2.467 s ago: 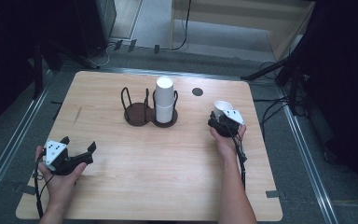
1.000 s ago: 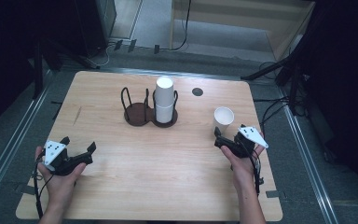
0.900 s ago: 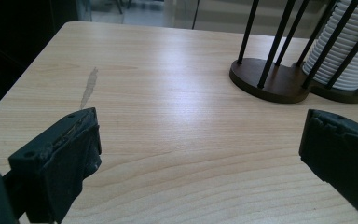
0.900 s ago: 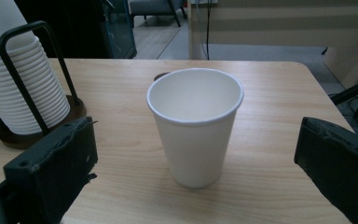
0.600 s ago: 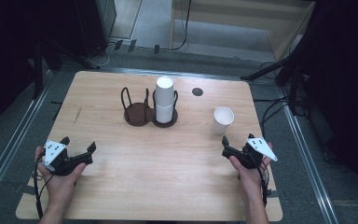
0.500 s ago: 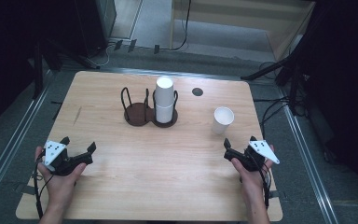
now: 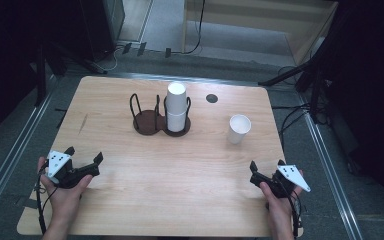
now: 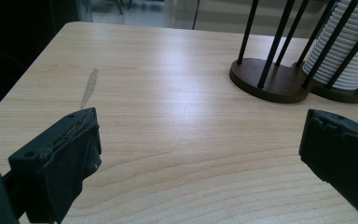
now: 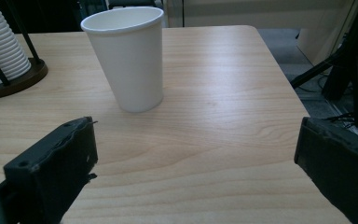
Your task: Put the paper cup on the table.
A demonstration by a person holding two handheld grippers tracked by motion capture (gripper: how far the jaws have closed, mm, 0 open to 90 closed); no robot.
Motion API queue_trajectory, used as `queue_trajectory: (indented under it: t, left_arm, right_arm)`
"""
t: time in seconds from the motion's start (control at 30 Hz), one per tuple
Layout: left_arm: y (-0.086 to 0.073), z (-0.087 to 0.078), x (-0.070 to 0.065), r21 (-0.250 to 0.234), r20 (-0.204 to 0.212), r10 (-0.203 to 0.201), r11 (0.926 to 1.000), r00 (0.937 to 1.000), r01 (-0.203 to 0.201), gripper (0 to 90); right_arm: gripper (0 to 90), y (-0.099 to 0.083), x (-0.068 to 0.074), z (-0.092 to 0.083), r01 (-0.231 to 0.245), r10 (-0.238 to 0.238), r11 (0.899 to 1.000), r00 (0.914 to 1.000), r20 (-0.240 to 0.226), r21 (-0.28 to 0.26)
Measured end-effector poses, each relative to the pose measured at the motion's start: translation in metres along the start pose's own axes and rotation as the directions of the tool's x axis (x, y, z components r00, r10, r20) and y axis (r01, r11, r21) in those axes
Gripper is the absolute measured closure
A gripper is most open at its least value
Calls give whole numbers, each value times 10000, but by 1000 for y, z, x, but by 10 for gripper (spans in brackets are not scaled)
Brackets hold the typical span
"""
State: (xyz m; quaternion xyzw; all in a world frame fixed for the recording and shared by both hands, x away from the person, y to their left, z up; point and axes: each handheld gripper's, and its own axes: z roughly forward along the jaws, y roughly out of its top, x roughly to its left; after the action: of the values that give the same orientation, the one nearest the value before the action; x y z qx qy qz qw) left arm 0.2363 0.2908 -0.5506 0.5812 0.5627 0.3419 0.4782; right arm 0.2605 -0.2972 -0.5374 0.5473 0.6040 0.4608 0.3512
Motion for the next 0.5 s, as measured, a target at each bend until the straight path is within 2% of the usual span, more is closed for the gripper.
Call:
queue_trajectory:
  t: [0.27, 0.4, 0.5]
  left_arm:
    - [0, 0, 0, -3, -6, -4, 10000, 10000, 4, 0]
    - [0, 0, 0, 1, 9, 28, 10000, 10000, -28, 0]
    - [0, 0, -1, 6, 17, 59, 10000, 10000, -59, 0]
  right_arm:
    - [0, -6, -3, -12, -132, 133, 9998, 9999, 96, -114]
    - [0, -8, -5, -16, -667, 668, 9974, 9978, 20, -268]
    - [0, -10, -7, -20, -627, 631, 9975, 9979, 115, -331]
